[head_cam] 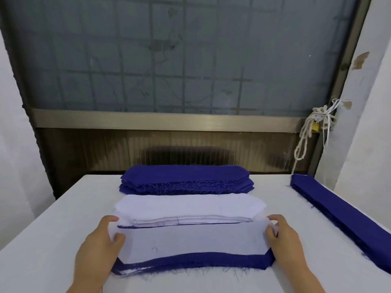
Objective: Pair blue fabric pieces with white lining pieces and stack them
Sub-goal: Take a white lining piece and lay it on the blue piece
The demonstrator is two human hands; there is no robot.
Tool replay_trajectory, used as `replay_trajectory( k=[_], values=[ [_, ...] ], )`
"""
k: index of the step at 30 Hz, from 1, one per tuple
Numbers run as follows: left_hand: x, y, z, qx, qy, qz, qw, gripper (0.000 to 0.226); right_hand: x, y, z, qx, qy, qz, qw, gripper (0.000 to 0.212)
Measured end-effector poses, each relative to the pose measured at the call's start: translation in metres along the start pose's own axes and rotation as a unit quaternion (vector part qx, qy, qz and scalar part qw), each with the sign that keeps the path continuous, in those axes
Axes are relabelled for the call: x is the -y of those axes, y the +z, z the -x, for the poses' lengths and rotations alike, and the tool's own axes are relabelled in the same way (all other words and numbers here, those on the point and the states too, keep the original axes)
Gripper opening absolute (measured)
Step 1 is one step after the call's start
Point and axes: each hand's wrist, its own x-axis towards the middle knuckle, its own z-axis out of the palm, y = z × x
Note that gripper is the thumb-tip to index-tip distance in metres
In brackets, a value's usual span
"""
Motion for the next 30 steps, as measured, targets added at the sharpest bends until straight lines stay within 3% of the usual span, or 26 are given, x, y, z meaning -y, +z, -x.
replay_trajectory(
  k=[4, 24, 30],
  values=[
    [0.004, 0.003, -0.003, 0.020, -0.010, -0.027, 0.999, 0.040, 0.000, 0.002, 0.002, -0.013, -0.008, 0.011, 1.000, 0.024],
    [0.014, 0.005, -0.001, -0.010, 0.012, -0.007, 1.000, 0.020, 0.004, -0.003, 0.006, -0.024, 0.022, 0.043, 0.999, 0.027],
    [0.016, 0.006, -0.004, -0.071, 0.036, -0.082, 0.993, 0.029, 0.007, -0.001, 0.006, -0.091, -0.033, 0.106, 0.990, 0.026]
  ],
)
